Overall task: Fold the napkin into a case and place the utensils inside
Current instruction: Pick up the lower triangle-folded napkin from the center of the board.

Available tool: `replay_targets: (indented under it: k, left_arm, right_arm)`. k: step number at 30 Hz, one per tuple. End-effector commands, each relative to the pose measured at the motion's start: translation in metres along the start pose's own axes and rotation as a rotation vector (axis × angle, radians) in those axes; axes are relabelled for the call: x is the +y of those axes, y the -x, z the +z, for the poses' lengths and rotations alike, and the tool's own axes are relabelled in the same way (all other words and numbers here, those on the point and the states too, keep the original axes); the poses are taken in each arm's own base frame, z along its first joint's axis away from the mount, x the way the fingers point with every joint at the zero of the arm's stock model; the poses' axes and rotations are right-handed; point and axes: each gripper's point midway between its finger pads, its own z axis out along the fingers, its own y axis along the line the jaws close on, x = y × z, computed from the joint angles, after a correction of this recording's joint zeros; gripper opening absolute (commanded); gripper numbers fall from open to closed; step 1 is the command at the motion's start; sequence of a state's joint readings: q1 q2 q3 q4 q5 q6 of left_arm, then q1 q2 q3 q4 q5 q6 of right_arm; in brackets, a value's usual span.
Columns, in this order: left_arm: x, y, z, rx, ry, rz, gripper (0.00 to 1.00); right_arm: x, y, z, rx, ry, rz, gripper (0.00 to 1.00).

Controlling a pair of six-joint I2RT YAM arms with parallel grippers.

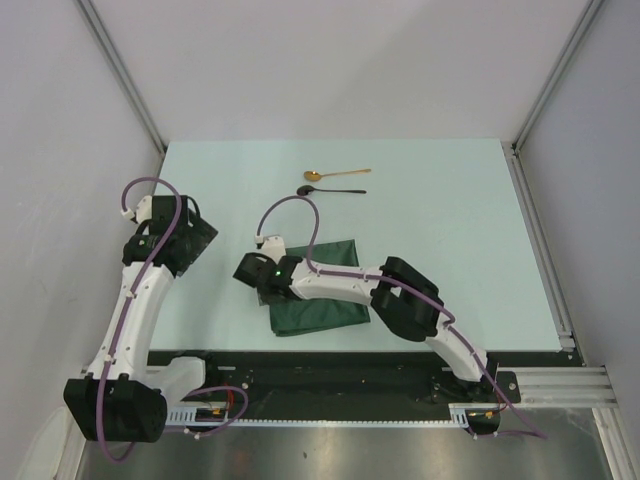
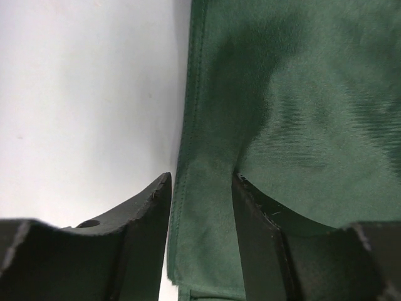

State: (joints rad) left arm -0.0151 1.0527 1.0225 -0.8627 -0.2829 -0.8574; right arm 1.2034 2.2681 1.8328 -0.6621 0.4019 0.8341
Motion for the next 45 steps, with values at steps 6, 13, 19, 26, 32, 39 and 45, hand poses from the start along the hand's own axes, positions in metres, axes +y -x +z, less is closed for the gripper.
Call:
replay_targets:
  k: [6,13,19,26,32,39,45]
  left_arm:
    - [-0.007,0.007,-0.004,-0.012,-0.031,-0.033,0.82]
    - [-0.004,0.002,-0.001,-0.002,-0.021,-0.032,0.82]
    - [-0.005,-0.004,0.002,0.019,-0.037,-0.024,0.82]
    - [-0.026,-0.035,0.020,0.149,-0.180,0.094,0.82]
    - [-0.045,-0.069,0.031,0.288,-0.336,0.182,0.82]
    - [-0.064,-0.097,0.032,0.381,-0.446,0.277,0.81]
    - [-0.081,-0.122,0.024,0.427,-0.506,0.351,0.78]
  right_arm:
    - [-0.012,-0.034,0.023,0.069,-0.115,-0.061,0.47]
    - [-0.039,-0.057,0.032,0.106,-0.247,-0.153,0.27]
    - [-0.032,-0.049,0.033,0.086,-0.211,-0.178,0.08]
    - [0.011,0.002,-0.010,0.027,0.166,-0.097,0.00]
    - [-0.003,0.024,-0.041,0.031,0.395,0.031,0.00]
    - [-0.020,0.032,-0.066,0.031,0.641,0.182,0.00]
    - [-0.046,0.025,-0.069,0.063,0.744,0.251,0.00]
